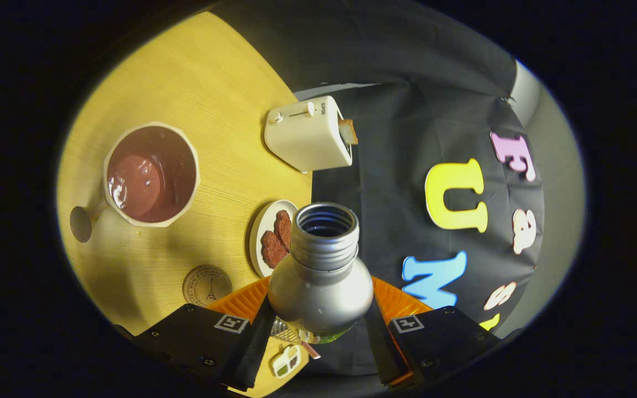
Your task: Take the bottle from table, then pour the juice into the cup, finally place the bottle on the coaster
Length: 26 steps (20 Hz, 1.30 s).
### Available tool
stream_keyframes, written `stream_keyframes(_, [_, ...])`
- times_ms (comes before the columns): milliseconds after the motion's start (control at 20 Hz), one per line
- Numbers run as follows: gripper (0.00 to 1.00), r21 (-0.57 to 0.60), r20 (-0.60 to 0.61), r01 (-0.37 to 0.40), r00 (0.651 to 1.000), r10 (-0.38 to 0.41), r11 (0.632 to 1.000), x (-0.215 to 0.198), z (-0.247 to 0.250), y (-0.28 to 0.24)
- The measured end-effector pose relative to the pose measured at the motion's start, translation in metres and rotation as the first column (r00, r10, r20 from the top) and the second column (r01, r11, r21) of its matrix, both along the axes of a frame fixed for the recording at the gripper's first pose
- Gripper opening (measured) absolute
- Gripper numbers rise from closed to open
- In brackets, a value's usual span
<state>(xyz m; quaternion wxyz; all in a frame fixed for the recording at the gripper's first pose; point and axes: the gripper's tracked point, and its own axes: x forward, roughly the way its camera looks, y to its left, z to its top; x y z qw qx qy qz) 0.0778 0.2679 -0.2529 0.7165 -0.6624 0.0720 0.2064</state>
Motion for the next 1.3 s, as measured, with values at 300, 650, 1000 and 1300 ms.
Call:
stream_keyframes(300, [0.79, 0.171, -0.093, 0.139, 0.988, -0.125, 0.975, 0.002, -0.003, -0.025])
stream_keyframes(650, [0.79, 0.405, -0.252, 0.287, 0.948, -0.196, 0.868, -0.003, -0.007, -0.038])
stream_keyframes(1000, [0.79, 0.608, -0.437, 0.445, 0.879, -0.191, 0.658, -0.001, -0.011, -0.045])
stream_keyframes(1300, [0.79, 0.694, -0.564, 0.564, 0.812, -0.150, 0.447, 0.003, -0.016, -0.049])
